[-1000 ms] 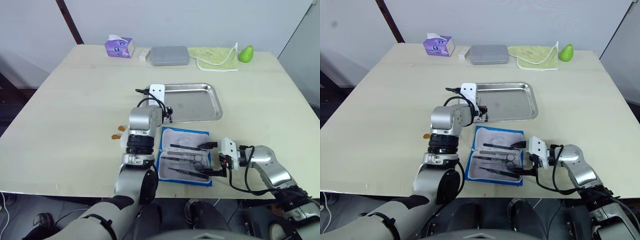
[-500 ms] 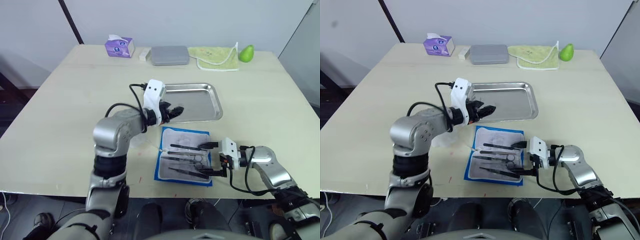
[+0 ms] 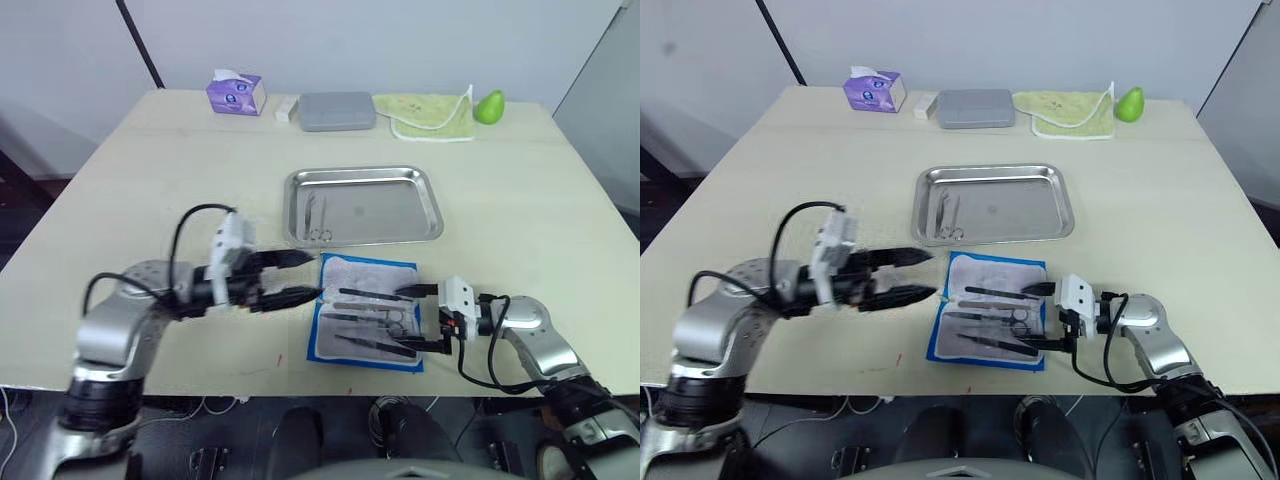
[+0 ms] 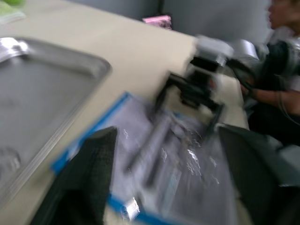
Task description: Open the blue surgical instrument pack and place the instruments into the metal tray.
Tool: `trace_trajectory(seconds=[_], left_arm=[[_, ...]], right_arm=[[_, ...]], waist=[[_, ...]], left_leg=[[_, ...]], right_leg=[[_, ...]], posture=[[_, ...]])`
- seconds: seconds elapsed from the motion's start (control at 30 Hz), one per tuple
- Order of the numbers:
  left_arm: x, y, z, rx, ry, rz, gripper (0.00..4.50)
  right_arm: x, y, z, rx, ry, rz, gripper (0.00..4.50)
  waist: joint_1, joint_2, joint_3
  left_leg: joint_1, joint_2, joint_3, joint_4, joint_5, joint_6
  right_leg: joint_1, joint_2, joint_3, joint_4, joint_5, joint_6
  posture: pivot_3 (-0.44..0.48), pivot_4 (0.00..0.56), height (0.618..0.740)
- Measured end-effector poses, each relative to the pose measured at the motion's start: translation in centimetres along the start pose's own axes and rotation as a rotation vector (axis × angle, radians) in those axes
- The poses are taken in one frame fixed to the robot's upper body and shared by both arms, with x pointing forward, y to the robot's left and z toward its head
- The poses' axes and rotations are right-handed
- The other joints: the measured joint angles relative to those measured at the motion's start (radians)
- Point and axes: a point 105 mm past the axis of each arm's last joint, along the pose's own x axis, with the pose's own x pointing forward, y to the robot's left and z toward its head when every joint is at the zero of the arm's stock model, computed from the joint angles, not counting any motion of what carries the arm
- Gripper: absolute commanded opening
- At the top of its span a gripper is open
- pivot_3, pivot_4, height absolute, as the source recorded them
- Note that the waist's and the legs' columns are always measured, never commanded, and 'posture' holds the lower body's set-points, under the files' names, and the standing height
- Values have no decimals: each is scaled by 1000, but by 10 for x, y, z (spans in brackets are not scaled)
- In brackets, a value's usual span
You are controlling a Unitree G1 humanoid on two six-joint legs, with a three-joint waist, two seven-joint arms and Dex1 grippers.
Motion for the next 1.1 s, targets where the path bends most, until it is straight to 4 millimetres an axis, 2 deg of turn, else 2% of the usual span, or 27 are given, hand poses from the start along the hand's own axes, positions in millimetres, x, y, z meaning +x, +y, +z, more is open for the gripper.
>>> trace_trajectory(seconds=[0.03,0.2,0.47,0.53,0.73,0.9,1.1], left_arm=[[-16,-1,-5,4,23,-3,4323],[-39,-1,-16,-3,40,3,4323],[-35,3,-15,32,43,20,4323],[-28,5,-14,45,67,16,4323],[19,18,1,160,117,-60,4323],[53,29,0,190,145,-118,2173],[85,37,-11,234,205,-170,2173]], right_arm=[[-1,0,-1,3,1,0,4500],[-4,-1,-4,12,5,-3,4500],[-4,0,-3,7,2,9,4500],[-4,0,-3,8,2,8,4500],[-4,0,-3,6,3,9,4500],[-3,0,0,-4,-1,8,4500],[-3,0,0,-3,-2,0,4500]], waist=[[1,1,1],[6,-1,-1],[5,-1,-1],[6,-1,-1],[7,-2,-1],[4,-4,-2],[5,-2,-1]], left_leg=[[0,1,0,0,0,0],[0,0,0,-1,0,0],[-1,1,1,-3,0,0],[-1,0,1,-3,0,0],[-1,-3,2,-3,0,1],[-2,-4,6,-3,0,1],[-3,-3,5,-3,0,1]], right_leg=[[-1,-4,0,0,0,0],[0,-12,-2,-2,0,0],[0,-14,-6,-5,0,0],[0,-14,-6,-5,0,0],[1,-7,-6,-5,1,0],[1,-4,-7,-6,1,2],[1,1,-4,-6,3,5]], posture=[[0,150,740],[0,150,740],[0,150,740],[0,150,740],[0,150,740],[0,150,740],[0,150,740]])
